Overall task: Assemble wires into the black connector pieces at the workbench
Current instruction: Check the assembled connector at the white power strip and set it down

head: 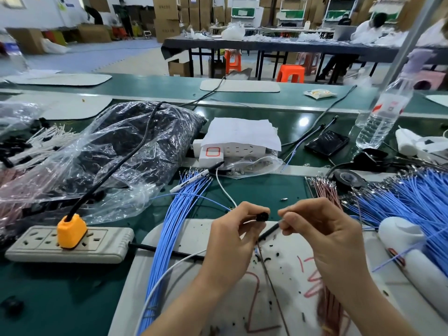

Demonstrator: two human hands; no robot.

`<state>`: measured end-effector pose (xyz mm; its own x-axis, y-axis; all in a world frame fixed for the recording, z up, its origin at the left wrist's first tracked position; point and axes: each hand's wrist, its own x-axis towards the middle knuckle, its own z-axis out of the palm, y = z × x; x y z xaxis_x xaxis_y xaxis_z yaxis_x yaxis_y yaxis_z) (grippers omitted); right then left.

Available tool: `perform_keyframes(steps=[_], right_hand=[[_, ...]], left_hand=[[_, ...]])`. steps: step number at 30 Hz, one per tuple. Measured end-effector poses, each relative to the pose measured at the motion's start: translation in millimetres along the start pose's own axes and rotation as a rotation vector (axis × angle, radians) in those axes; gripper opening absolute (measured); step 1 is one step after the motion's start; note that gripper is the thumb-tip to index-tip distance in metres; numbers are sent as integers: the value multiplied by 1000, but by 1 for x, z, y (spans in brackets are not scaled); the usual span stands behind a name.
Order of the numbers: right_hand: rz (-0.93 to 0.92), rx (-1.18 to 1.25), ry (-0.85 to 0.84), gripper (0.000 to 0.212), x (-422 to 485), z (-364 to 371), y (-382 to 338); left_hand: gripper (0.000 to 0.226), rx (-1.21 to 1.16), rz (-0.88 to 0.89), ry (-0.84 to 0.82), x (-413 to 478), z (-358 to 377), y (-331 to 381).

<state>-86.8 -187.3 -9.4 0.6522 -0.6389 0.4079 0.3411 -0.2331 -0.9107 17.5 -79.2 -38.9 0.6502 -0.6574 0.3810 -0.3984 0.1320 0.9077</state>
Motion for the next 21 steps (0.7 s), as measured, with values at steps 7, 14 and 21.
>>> perform_keyframes(steps=[7,14,21], right_hand=[[-6,19,-36,10,-3,5,4],[-46,-199,2,6,-5,0,7],[-47,-273,-47,8,-5,-4,8]], left_hand=[[27,8,44,-66,-1,4,1],[22,30,34,-50,-2,5,1],[22,228,112,-15,-4,1,4]])
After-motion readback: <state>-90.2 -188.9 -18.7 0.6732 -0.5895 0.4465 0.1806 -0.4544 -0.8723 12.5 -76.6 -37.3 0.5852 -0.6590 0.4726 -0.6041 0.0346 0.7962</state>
